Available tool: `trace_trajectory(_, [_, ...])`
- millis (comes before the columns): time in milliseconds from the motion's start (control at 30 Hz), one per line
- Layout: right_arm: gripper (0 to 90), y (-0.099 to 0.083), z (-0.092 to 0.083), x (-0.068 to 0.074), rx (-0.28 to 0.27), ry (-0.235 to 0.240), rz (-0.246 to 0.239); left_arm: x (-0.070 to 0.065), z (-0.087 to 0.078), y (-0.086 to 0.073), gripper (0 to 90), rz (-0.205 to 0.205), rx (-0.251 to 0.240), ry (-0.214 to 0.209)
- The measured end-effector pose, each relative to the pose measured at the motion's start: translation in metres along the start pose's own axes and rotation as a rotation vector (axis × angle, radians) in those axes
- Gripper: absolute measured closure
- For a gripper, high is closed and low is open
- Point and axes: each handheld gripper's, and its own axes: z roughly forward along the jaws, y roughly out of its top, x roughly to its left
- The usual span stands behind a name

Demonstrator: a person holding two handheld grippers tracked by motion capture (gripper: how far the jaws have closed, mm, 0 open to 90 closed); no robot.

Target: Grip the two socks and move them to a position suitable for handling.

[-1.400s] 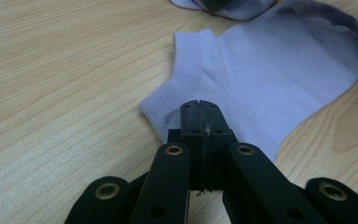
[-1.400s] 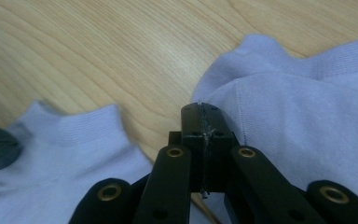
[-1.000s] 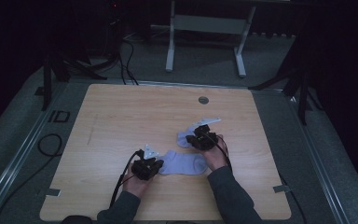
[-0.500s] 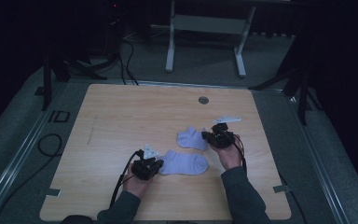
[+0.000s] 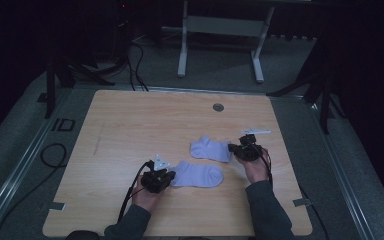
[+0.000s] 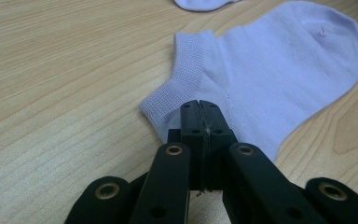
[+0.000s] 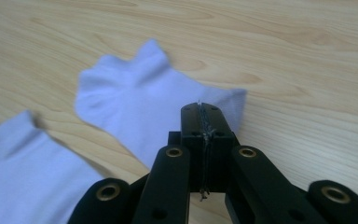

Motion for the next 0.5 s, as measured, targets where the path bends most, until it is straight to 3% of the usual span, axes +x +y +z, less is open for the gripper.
trace_trajectory(267, [65.6, 0.004, -0.015, -0.018, -0.031, -0.138, 0.019, 0.0, 0.0, 0.0, 89.4, -0.002, -0.001, -0.002])
trace_trajectory(500, [59.7, 0.012, -0.017, -0.01, -0.054, -0.121, -0.015, 0.0, 0.0, 0.0, 89.4, 0.0, -0.001, 0.0])
